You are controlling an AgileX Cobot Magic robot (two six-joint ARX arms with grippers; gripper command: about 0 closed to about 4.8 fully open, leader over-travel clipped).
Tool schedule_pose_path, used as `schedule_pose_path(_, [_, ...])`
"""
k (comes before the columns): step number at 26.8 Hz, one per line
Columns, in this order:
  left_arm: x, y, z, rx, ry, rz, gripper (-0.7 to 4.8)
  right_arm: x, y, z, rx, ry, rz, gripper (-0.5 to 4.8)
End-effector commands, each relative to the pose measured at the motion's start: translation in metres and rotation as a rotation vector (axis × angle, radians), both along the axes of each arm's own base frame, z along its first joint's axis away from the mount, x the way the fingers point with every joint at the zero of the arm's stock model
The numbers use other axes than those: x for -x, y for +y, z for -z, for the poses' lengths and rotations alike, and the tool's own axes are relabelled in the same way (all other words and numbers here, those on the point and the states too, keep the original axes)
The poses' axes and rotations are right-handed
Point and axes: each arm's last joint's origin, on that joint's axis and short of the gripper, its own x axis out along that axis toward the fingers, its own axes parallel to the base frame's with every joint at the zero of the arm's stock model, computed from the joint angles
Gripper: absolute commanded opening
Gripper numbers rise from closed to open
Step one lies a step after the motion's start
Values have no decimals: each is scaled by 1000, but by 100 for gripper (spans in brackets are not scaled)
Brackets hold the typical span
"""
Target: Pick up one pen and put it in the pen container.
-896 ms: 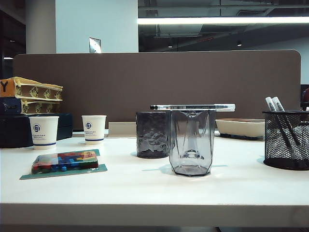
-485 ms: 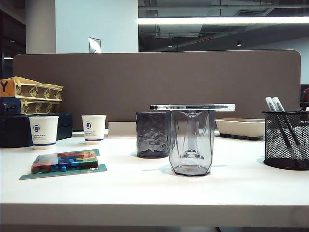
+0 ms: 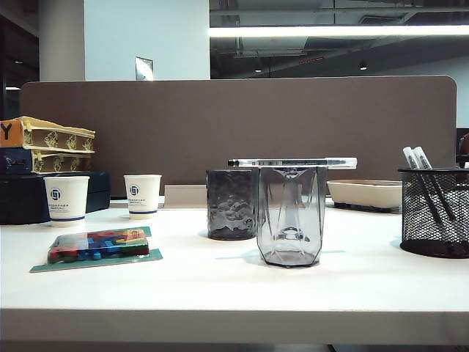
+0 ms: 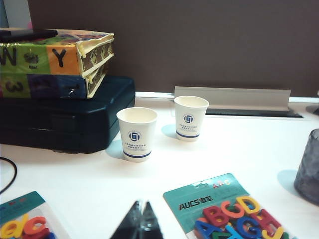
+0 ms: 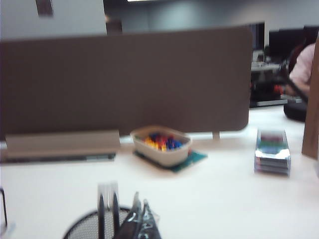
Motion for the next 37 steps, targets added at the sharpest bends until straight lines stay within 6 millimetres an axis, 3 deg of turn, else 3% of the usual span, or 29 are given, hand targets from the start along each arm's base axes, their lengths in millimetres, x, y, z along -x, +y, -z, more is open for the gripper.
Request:
schedule_pose_path(1, [1, 0, -6, 38, -45, 11, -5, 2, 0, -4, -65, -60, -16, -7])
schedule_pose_path(11, [6, -4, -24, 20, -100, 141, -5, 4, 0, -11, -244, -122, -75, -5])
schedule_pose_path(13, [7, -4, -28, 20, -113, 141, -5, 4, 0, -12, -278, -132, -91, 19])
schedule_pose_path(27, [13, -4, -48, 29, -168, 145, -2, 9, 0, -29, -274, -105, -89, 27])
schedule_pose_path(37, [19, -5, -68, 19, -176, 169, -1, 17, 1, -57, -262, -88, -103, 31])
